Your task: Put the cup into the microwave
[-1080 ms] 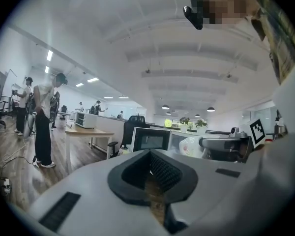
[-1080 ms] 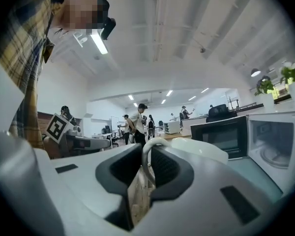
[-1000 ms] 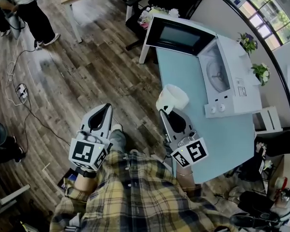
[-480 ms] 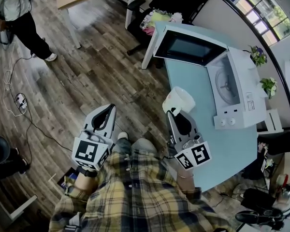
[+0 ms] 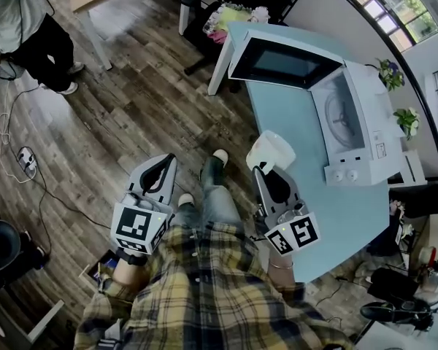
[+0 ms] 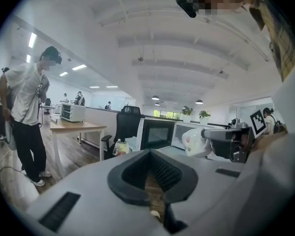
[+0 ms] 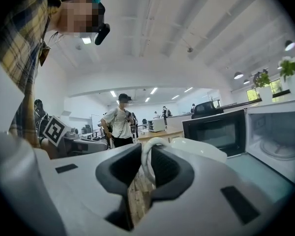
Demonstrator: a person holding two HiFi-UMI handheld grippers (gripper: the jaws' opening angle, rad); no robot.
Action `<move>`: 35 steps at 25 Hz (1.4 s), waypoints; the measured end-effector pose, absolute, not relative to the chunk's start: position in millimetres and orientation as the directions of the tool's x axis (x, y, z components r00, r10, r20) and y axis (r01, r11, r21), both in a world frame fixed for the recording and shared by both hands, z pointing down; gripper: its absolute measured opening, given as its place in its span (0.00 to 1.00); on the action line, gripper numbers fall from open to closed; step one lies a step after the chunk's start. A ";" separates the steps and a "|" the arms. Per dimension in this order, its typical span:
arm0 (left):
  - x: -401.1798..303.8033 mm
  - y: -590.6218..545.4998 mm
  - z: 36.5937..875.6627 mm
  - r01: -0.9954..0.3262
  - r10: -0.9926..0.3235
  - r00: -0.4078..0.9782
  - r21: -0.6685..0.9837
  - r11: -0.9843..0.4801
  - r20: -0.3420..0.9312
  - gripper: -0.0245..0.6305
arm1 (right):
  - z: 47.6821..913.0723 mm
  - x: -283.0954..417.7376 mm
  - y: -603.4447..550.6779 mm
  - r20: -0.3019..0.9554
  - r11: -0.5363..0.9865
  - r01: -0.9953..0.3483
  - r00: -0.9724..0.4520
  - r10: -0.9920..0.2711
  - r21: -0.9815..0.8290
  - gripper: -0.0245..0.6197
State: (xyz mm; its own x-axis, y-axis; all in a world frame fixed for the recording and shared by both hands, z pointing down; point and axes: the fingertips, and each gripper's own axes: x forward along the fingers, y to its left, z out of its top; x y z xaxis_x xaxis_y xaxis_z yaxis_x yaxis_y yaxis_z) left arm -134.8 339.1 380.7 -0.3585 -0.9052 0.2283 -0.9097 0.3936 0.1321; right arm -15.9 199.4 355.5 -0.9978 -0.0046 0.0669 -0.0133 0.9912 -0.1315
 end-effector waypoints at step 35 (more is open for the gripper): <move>-161.8 18.3 372.9 -0.982 -0.948 0.162 0.136 -0.128 0.275 0.03 | 363.1 -23.3 -47.9 0.086 0.867 -0.447 -0.894 -0.439 -0.221 0.14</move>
